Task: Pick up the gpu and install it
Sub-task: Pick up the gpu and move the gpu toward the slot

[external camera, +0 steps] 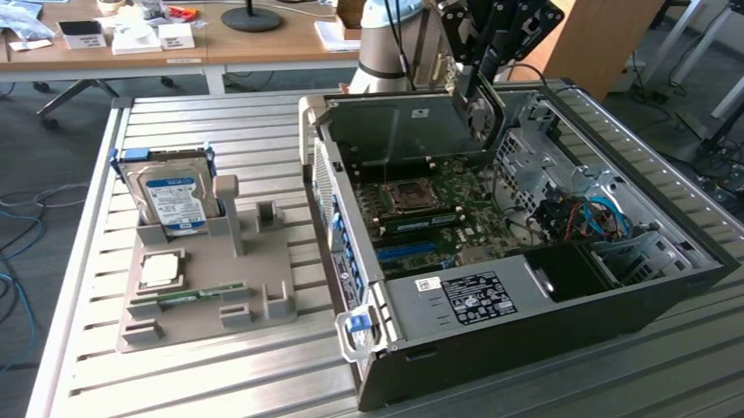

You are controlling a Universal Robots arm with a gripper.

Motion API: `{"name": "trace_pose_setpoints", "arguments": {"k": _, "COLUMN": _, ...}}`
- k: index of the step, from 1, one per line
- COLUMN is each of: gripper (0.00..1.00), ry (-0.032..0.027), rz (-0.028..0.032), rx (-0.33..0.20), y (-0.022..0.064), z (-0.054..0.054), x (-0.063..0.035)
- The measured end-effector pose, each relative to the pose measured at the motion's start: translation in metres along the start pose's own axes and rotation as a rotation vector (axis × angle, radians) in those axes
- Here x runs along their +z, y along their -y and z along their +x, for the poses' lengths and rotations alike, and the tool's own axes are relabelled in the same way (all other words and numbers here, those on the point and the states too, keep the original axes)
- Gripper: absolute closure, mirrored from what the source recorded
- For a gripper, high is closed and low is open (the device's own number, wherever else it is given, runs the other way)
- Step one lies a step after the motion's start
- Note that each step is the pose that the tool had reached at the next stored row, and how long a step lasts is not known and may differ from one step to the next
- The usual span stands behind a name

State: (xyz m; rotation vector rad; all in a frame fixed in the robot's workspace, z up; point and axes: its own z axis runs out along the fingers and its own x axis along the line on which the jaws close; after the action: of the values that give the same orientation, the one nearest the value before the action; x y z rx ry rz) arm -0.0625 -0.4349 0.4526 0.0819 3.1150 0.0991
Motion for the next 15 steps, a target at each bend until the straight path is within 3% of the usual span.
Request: {"name": "trace_pose_setpoints", "arguments": {"k": 15, "gripper": 0.73, "ry": 0.0000, "rz": 0.0000, "rx": 0.000, "y": -0.0005, "z": -0.0099, "x": 0.0003}}
